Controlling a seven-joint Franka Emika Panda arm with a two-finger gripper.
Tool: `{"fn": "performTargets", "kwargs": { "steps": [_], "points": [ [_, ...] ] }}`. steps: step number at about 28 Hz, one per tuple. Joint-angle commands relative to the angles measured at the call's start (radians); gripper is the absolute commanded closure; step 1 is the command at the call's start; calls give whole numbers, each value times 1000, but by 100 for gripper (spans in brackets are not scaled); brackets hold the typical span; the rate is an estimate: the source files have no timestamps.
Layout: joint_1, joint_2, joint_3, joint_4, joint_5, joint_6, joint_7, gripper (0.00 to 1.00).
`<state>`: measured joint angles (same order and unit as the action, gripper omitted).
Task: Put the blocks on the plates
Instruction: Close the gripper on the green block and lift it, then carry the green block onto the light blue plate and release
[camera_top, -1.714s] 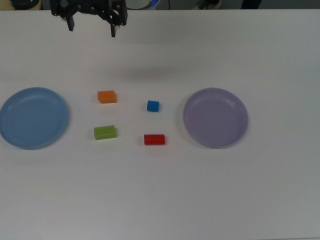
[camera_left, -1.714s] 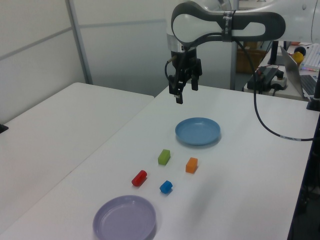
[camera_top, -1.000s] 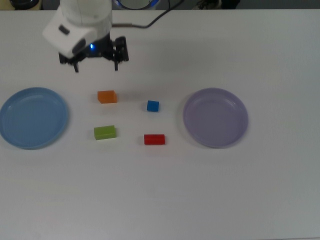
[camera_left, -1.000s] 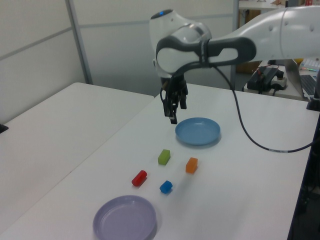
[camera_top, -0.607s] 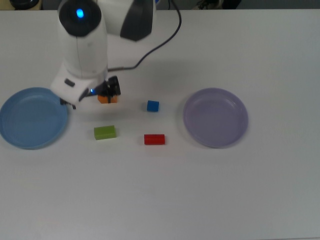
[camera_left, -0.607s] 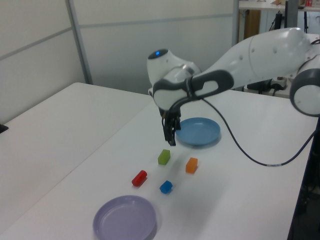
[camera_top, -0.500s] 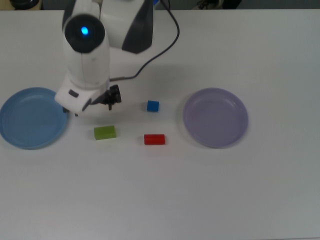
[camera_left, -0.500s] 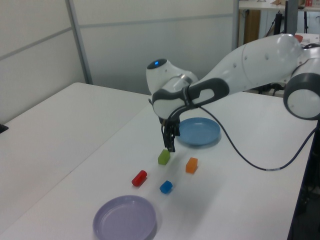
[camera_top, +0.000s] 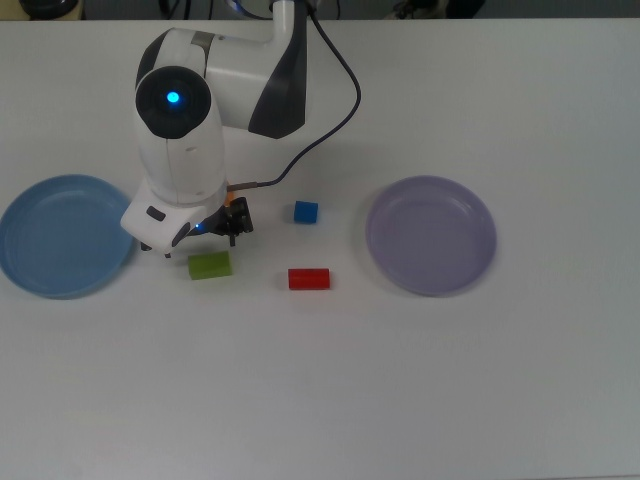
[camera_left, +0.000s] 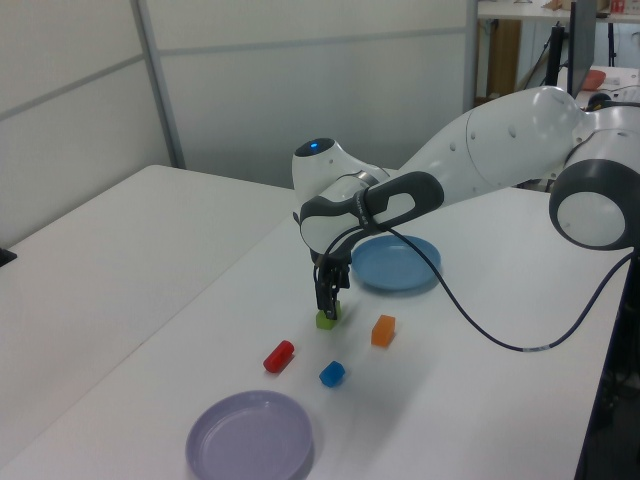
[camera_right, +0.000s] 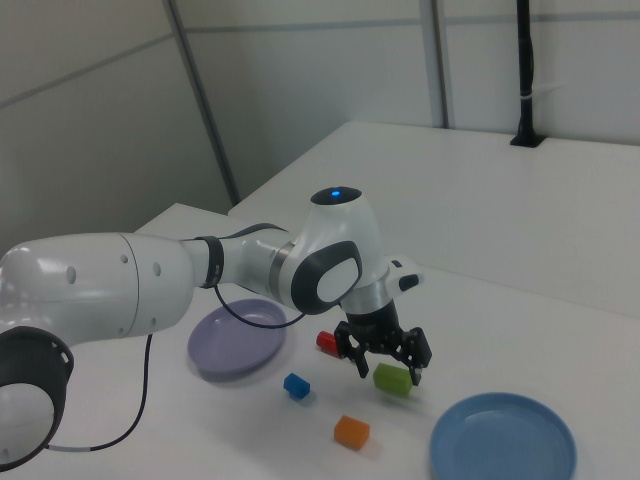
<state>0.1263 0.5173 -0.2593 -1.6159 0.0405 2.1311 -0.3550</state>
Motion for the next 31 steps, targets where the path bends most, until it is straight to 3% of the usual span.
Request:
{"fn": "performTargets", "kwargs": {
  "steps": [1, 9, 15, 18, 19, 21, 25, 31],
  "points": [
    [4, 1, 2, -3, 21, 15, 21, 0],
    [4, 33, 11, 1, 19, 70, 79, 1],
    [3, 36, 12, 2, 22, 95, 93, 19],
    [3, 41, 12, 2, 22, 98, 94, 33],
    [3, 44, 12, 2, 22, 98, 96, 45],
    [3, 41, 12, 2, 24, 98, 102, 56],
    [0, 11, 6, 20, 56, 78, 102, 76],
    [-75, -61, 3, 24, 61, -5, 64, 76]
  ]
}}
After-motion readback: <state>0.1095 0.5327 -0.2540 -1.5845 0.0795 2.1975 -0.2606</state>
